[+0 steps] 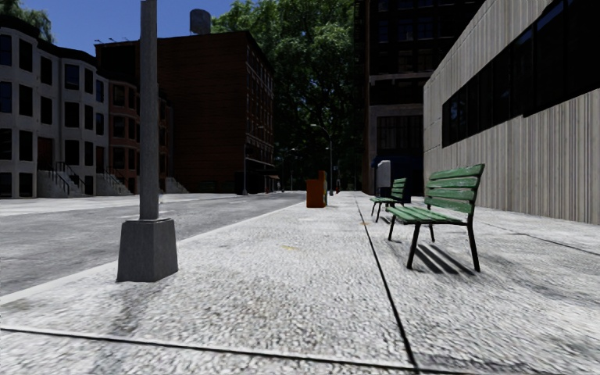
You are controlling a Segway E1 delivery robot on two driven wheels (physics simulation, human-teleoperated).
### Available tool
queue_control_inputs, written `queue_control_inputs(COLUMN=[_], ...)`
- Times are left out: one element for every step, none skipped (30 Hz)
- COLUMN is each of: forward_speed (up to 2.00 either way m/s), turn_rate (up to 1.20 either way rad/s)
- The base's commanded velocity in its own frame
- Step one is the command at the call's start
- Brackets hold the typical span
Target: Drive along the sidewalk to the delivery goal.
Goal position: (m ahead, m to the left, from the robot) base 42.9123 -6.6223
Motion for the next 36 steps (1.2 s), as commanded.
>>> queue_control_inputs(forward_speed=[2.00,2.00,2.00,2.00,2.00,2.00,2.00,2.00,2.00,2.00,2.00,2.00,2.00,2.00,2.00,2.00,2.00,2.00,2.00,2.00,2.00,2.00,2.00,2.00,2.00,2.00,2.00,2.00,2.00,2.00,2.00,2.00,2.00,2.00,2.00,2.00], turn_rate=[-0.22,-0.23,-0.23,-0.25,-0.26,-0.26,-0.28,-0.32,-0.32,-0.32,-0.32,-0.32,-0.32,-0.32,-0.32,-0.32,-0.32,-0.32,-0.32,-0.32,-0.32,-0.28,-0.13,0.00,0.00,0.00,0.00,0.00,0.00,0.00,0.00,0.00,0.00,0.00,0.00,0.00])
